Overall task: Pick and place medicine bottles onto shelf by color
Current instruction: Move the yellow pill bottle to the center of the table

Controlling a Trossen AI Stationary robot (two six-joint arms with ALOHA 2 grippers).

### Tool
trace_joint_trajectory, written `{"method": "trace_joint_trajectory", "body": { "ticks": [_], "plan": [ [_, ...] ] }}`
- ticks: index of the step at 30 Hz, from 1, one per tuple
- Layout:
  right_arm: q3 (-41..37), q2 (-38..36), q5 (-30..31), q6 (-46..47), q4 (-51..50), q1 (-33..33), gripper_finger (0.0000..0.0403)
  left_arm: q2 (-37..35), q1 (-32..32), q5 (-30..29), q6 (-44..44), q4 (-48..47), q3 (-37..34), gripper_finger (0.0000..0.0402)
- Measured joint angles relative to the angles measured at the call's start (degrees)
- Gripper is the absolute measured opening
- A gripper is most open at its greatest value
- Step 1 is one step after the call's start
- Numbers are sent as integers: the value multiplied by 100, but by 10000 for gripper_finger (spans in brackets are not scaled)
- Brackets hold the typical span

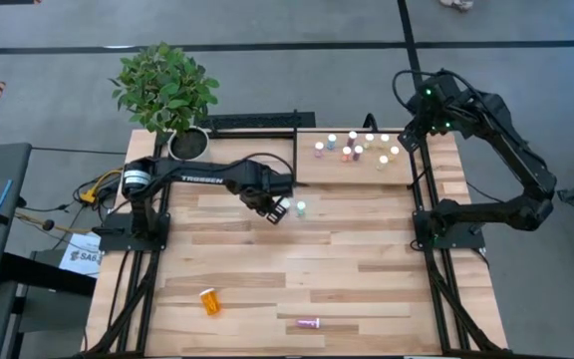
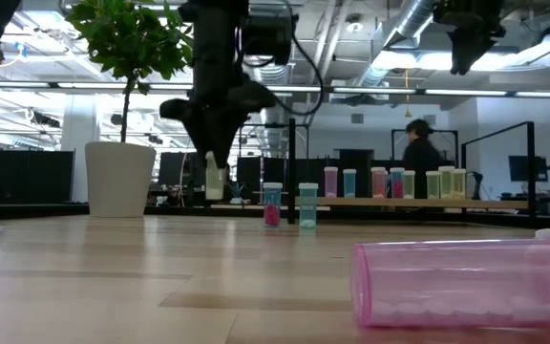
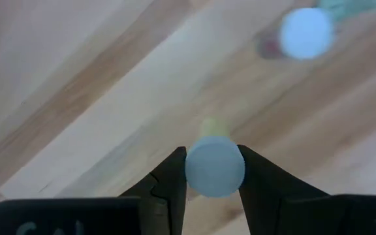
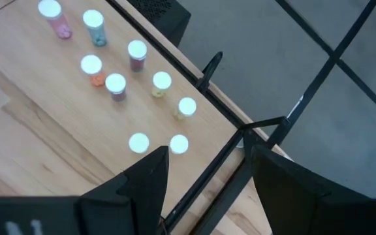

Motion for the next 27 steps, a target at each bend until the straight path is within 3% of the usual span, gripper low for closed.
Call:
{"method": "trace_joint_trajectory", "body": {
  "ticks": [12, 21, 27],
  "plan": [
    [0, 28, -31, -38, -6, 0, 238, 7, 401, 116, 64, 1020, -911, 96],
    [1, 28, -31, -55, -5, 0, 238, -6, 450, -191, 55, 1125, -1011, 102],
    [0, 28, -30, -99, -7, 0, 238, 4, 450, -80, 52, 1186, -992, 127]
  ]
}}
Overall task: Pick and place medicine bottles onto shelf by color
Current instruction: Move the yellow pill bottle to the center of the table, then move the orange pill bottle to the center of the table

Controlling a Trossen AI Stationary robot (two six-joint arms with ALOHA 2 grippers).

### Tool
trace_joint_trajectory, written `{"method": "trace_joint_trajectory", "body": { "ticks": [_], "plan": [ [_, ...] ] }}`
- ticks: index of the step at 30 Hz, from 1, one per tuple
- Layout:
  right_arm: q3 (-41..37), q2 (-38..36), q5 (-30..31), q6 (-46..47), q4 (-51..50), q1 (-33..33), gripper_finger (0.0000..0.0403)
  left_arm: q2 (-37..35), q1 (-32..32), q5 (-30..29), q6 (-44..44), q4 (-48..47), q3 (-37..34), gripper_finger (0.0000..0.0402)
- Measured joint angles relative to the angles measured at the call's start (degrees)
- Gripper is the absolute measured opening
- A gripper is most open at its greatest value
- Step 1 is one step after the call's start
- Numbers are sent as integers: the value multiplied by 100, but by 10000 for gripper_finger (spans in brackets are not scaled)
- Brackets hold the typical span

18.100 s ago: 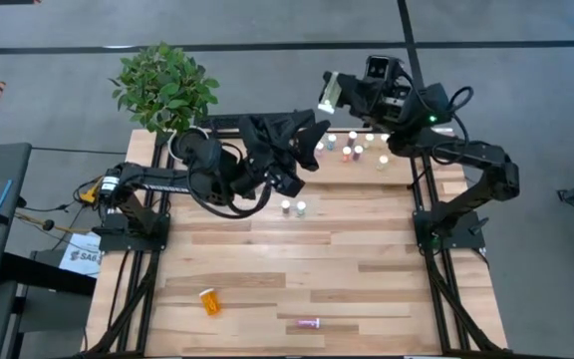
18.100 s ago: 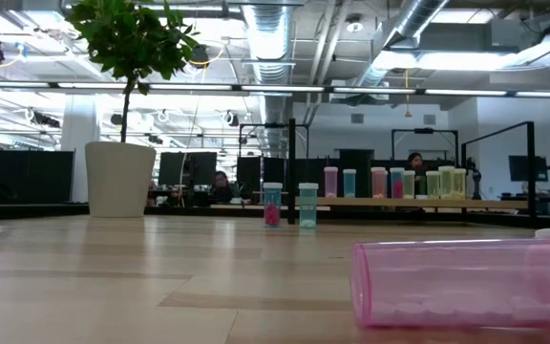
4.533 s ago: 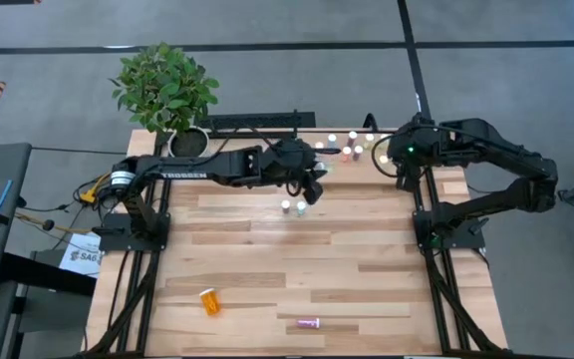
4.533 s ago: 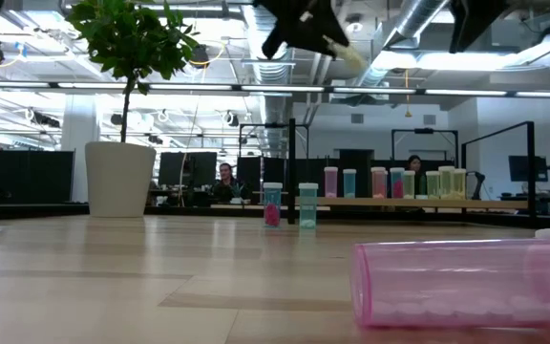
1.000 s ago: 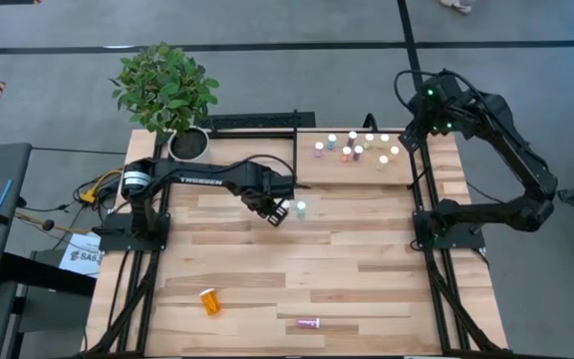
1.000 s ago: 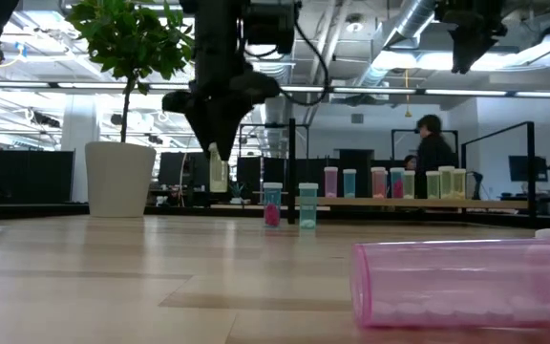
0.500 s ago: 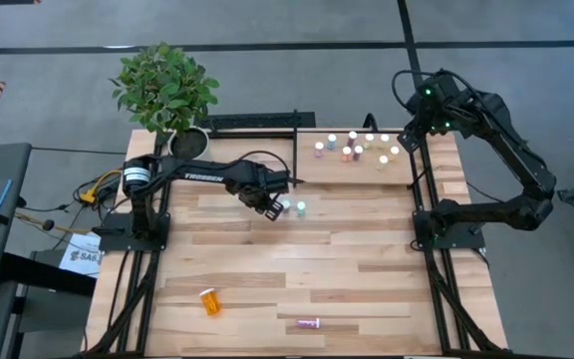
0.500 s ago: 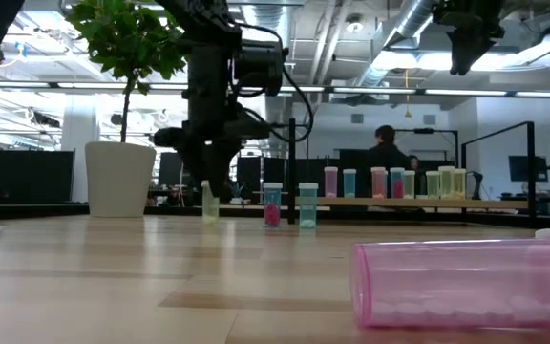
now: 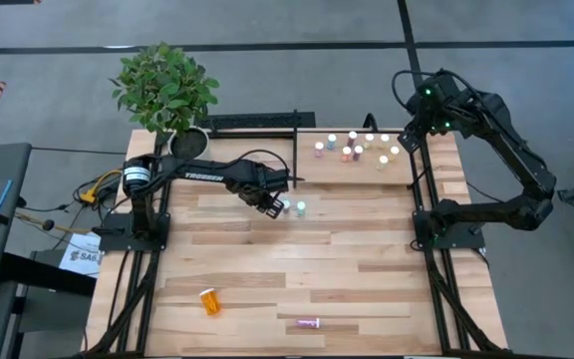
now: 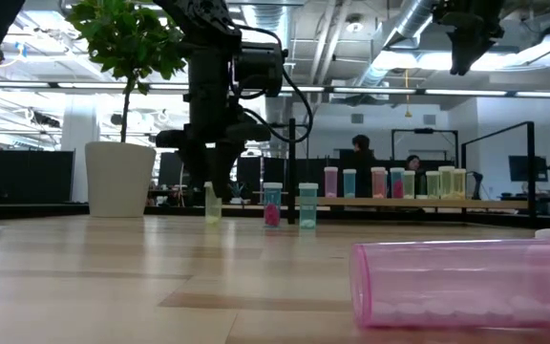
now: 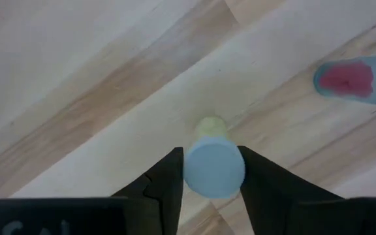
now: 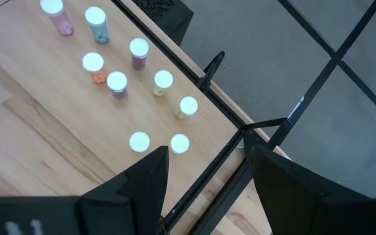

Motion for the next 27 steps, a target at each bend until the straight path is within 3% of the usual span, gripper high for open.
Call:
{"method": "trace_joint_trajectory", "body": {
  "ticks": [9, 17, 25, 27],
  "plan": [
    [-1, 0, 1, -83, 0, 0, 238, 9, 4, 389, -9, -178, 88, 185],
    [0, 0, -15, 48, -10, 0, 238, 9, -117, 41, 57, -1558, 1024, 203],
    [0, 0, -94, 108, -304, -2, 238, 7, -1195, 106, -242, -3677, 1971, 204],
    [-1, 0, -97, 207, -336, 0, 238, -2, -1524, 225, -482, -3781, 1997, 204]
  ]
}}
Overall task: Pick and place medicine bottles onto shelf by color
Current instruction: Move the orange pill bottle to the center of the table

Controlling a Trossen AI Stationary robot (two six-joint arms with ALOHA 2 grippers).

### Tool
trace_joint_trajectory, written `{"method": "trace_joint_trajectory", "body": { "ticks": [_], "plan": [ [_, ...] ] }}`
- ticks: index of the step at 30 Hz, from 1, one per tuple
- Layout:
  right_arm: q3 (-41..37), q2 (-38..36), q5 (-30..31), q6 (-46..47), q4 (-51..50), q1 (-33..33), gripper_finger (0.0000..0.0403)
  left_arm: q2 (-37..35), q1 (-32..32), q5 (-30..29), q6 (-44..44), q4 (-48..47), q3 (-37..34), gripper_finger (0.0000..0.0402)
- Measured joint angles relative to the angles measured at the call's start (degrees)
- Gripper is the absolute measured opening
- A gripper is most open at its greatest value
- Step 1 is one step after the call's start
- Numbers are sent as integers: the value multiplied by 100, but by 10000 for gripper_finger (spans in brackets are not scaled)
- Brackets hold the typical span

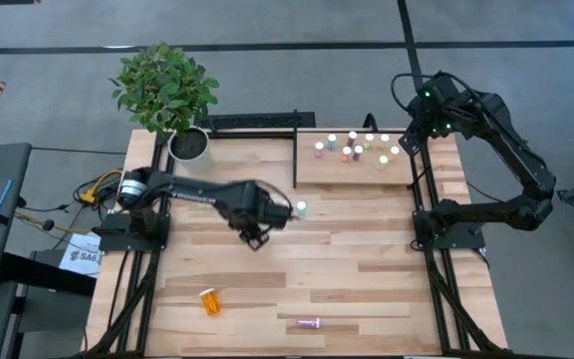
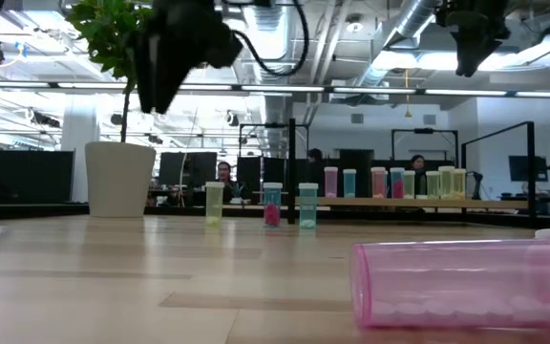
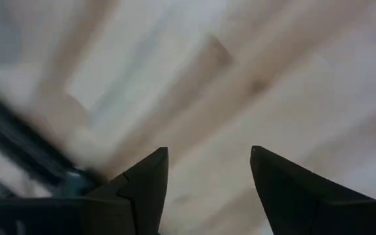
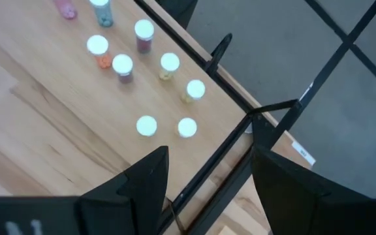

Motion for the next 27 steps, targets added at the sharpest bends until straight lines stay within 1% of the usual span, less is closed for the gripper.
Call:
{"method": "trace_joint_trajectory", "body": {
  "ticks": [4, 10, 15, 17, 19, 24, 25, 26, 27],
  "plan": [
    [0, 0, -2, 191, -13, -2, 238, -159, -692, 437, -598, 104, -79, 204],
    [-7, -3, -6, 397, -133, -1, 238, -212, -1560, 806, -2277, 26, -316, 204],
    [-357, -131, -8, 416, -127, -2, 238, -212, -2053, 1011, -4035, 85, -336, 204],
    [-584, -201, -11, 373, -109, 0, 238, -212, -2298, 1037, -4867, 88, -336, 204],
    [-841, -309, -11, 367, -73, -2, 238, -212, -2617, 1055, -5876, 215, -336, 204],
    [-1395, -628, -17, 132, 101, -2, 238, -212, -3406, 916, -8413, 1048, -336, 204],
    [-1464, -688, -18, 59, 183, -2, 238, -212, -3511, 884, -8804, 1180, -336, 204],
    [-1529, -747, -28, 2, 247, -2, 238, -212, -3577, 941, -8895, 1288, -336, 204],
    [-1561, -789, -67, -77, 255, -2, 238, -196, -3600, 1130, -8930, 1330, -335, 204]
  ]
}}
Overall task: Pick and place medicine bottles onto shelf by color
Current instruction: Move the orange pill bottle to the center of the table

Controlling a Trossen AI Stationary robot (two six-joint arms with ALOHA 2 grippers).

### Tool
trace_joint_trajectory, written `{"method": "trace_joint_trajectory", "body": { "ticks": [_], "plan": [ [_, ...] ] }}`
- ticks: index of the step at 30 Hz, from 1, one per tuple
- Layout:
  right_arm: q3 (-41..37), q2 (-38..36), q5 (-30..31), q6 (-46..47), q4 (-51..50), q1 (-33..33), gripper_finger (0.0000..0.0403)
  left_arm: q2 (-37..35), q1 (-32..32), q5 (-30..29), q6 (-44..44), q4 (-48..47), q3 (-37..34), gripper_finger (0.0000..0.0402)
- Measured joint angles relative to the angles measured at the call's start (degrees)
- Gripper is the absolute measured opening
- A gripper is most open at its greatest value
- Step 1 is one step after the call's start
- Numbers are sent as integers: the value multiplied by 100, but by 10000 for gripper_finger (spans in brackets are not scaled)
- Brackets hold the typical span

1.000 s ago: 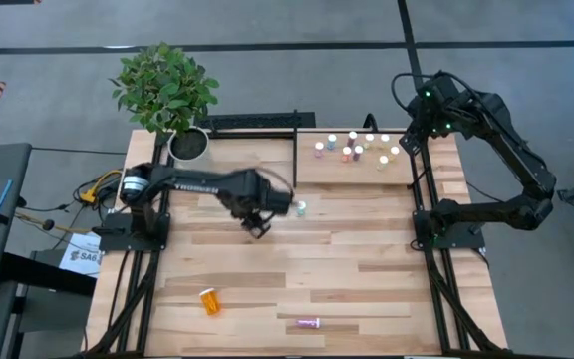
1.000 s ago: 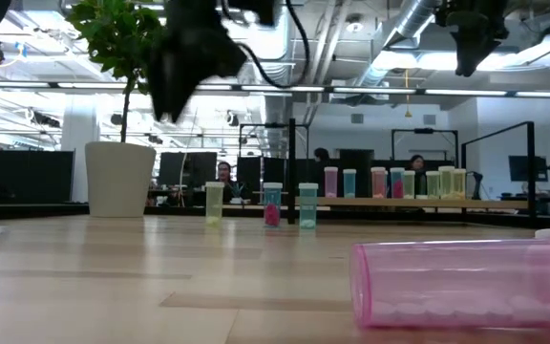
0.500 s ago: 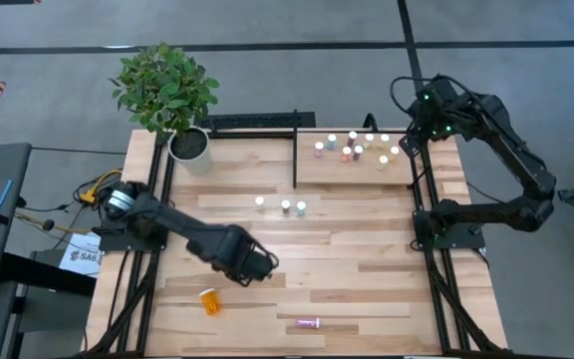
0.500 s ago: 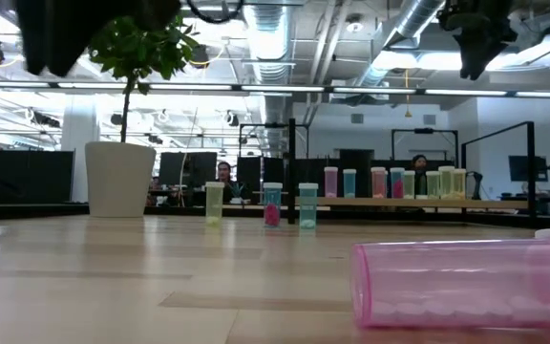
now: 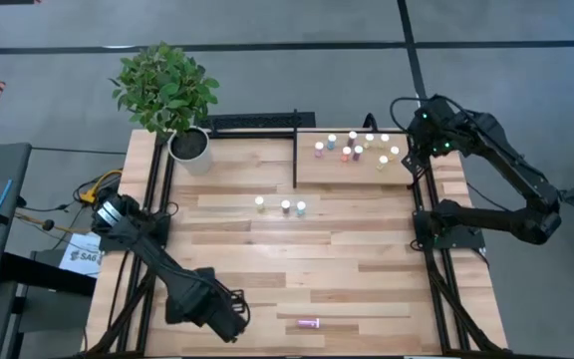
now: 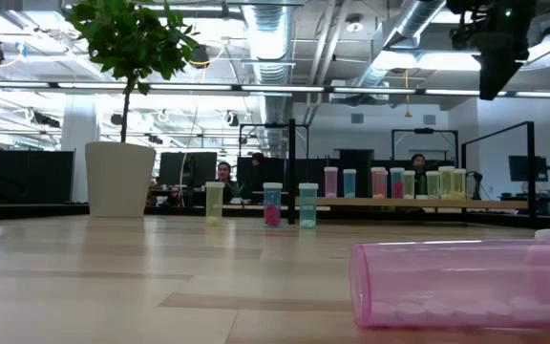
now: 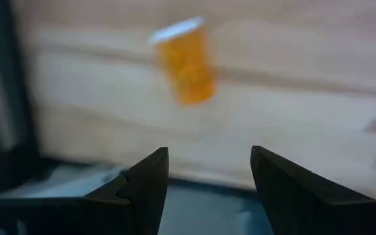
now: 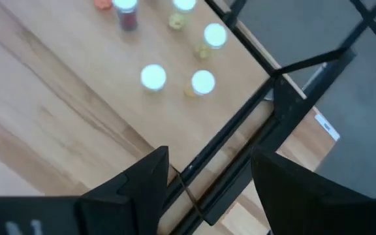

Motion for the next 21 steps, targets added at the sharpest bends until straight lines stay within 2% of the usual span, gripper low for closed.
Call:
{"method": "trace_joint_trajectory", "body": {
  "ticks": [2, 9, 16, 21],
  "plan": [
    [-18, -66, -128, -95, 9, 0, 238, 104, -2, 318, -46, -127, 4, 204],
    [-18, -308, -676, -322, 51, 0, 238, 636, 125, 197, 29, -280, 0, 204],
    [-18, -460, -716, -322, 68, 0, 238, 874, 195, 430, 16, -341, -36, 204],
    [-16, -459, -732, -324, 87, 0, 238, 854, 191, 633, -50, -129, -450, 204]
  ]
}}
